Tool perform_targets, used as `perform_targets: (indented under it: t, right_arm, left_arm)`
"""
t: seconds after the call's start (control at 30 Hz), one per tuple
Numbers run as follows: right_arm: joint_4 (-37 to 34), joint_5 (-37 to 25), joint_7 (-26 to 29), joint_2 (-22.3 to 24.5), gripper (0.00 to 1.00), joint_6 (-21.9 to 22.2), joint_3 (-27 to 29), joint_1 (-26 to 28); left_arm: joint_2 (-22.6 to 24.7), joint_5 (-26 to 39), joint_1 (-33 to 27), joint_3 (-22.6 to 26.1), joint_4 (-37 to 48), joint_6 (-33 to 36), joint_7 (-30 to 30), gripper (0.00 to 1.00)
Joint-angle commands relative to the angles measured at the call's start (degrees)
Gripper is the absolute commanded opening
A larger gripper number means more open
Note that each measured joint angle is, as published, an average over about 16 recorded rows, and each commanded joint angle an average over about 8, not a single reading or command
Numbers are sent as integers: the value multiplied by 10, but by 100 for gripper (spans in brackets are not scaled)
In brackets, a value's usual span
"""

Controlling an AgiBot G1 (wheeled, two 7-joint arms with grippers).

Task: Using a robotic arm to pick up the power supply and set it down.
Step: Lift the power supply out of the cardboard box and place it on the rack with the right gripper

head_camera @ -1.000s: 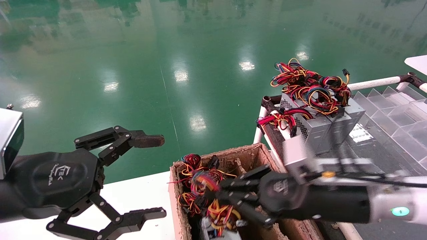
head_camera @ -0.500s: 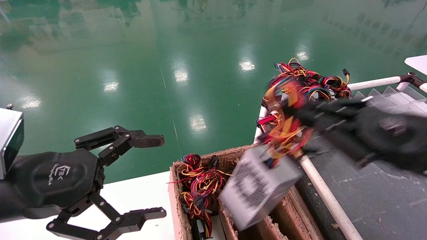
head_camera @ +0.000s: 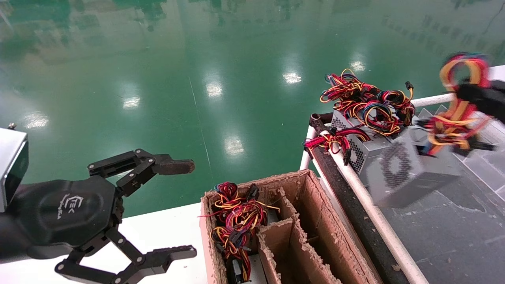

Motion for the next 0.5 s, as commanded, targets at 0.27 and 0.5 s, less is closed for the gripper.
perform_targets:
  t: [0.27,0.5]
  right_arm:
    - [-88,-3,-50,32,0,-28,11,-28]
    - [-116,-24,-67,0,0,-16,-6,-23]
  left_arm:
    - [0,0,0,0,0,0,0,100]
    - [0,0,0,0,0,0,0,100]
